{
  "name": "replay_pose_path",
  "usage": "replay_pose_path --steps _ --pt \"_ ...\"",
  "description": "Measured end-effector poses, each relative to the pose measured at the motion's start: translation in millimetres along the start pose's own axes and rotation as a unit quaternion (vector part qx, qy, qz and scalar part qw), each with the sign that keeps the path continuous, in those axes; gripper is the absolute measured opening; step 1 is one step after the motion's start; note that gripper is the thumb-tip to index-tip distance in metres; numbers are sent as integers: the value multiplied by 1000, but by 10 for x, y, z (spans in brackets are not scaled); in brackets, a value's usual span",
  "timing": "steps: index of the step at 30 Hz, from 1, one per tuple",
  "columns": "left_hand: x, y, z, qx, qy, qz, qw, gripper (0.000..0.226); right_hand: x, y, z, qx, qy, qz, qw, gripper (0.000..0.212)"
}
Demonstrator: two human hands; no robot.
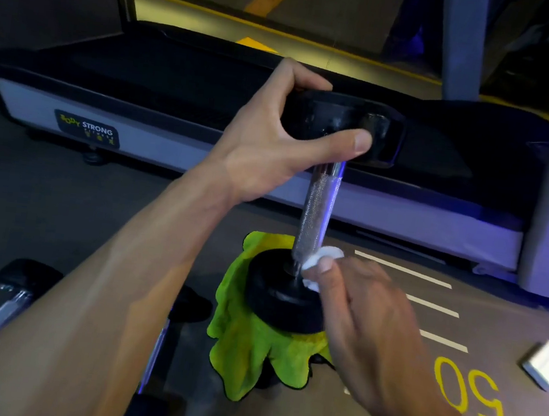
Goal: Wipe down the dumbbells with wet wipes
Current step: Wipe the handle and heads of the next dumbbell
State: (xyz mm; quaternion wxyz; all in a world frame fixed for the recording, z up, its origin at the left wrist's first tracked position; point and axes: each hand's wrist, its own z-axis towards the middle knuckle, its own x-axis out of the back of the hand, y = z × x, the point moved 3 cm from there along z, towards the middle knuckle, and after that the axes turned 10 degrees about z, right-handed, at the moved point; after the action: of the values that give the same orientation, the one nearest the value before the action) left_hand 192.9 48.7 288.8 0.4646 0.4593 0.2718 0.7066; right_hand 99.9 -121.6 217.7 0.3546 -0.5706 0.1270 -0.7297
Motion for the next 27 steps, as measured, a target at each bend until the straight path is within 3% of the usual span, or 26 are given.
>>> replay_pose_path --steps 9,13,18,23,27 --pt "-59 23 -20 -12 3 -3 1000 62 -289 -272 61 44 -14 -73 996 50" --pt "0 -5 -37 -14 6 -4 1000 65 -190 -123 8 63 -13 -5 998 48" --pt "-15 -1 -26 -13 -2 -16 1000 65 8 175 12 17 36 17 999 48" --pt "-39 -24 19 -31 -20 -22 999 65 -292 -128 -65 103 9 30 994 40" --pt "96 -28 42 -46 -47 -6 998 63 -250 -24 -44 98 10 81 992 40"
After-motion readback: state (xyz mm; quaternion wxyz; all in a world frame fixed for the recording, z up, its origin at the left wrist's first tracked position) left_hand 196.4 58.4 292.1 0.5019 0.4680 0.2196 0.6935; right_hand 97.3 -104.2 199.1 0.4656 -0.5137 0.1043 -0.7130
